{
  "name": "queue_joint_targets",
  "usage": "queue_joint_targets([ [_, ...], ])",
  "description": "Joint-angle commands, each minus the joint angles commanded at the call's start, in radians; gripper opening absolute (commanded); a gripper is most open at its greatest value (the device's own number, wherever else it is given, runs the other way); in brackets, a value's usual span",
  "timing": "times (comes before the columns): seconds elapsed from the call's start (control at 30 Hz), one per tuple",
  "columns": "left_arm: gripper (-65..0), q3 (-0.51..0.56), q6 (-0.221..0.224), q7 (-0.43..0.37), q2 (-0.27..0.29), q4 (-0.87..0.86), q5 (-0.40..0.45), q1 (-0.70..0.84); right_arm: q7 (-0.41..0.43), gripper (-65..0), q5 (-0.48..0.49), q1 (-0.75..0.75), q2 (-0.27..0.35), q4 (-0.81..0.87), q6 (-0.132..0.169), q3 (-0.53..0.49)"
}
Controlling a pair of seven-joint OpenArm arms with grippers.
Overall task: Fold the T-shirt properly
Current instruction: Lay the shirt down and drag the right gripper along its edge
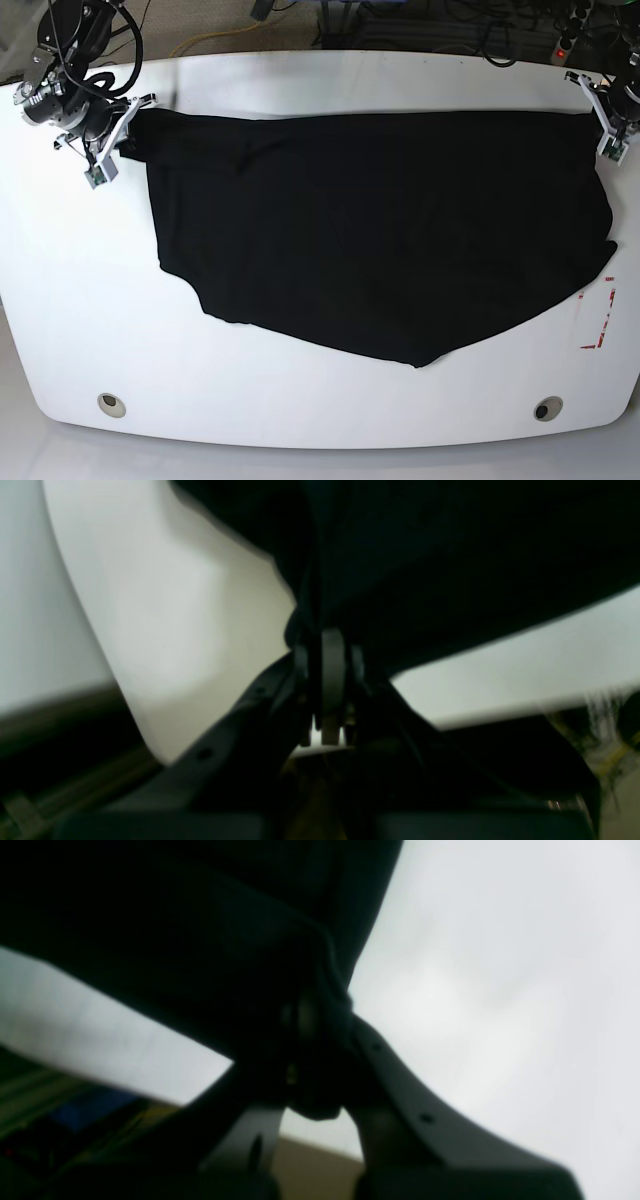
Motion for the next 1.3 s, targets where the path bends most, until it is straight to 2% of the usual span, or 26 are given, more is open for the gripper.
queue_joint_targets([
  [0.23,-65.0,-0.018,0.000,0.000,0.055,0.000,0.051,0.031,0.028,-65.0,0.029,-0.038,-0.015,0.040,0.000,-0.002],
  [0.4,-65.0,-0.023,0.000,0.000,0.064,0.003,0.049,0.023,0.021,-65.0,0.120,0.031,-0.034,0.044,0.000,-0.005],
  [0.5,-65.0,-0.064,0.000,0.000,0.069,-0.002,0.049,-0.026,0.020,-65.0,0.124,0.087,-0.061,0.041,0.000,-0.031],
  [0.57,-65.0,-0.098,0.000,0.000,0.089,-0.023,0.049,-0.068,0.020,-65.0,0.103,0.127,-0.078,0.040,0.000,-0.060],
  [0.67,-65.0,-0.132,0.000,0.000,0.091,-0.041,0.054,-0.167,0.021,-65.0,0.041,0.176,-0.110,0.034,0.000,-0.097],
  [0.8,-65.0,-0.132,0.000,0.000,0.089,-0.051,0.055,-0.249,0.028,-65.0,-0.043,0.255,-0.147,-0.048,0.000,-0.144],
  [1.0,-65.0,-0.132,0.000,0.000,0.087,-0.055,0.055,-0.285,0.086,-65.0,-0.060,0.347,-0.169,-0.206,0.000,-0.201],
  [1.17,-65.0,-0.135,0.000,0.000,0.087,-0.083,0.055,-0.287,0.103,-65.0,-0.063,0.442,-0.173,-0.307,0.000,-0.244],
  [1.3,-65.0,-0.140,0.000,0.000,0.052,-0.161,0.055,-0.324,0.146,-65.0,-0.063,0.509,-0.172,-0.388,0.000,-0.284],
])
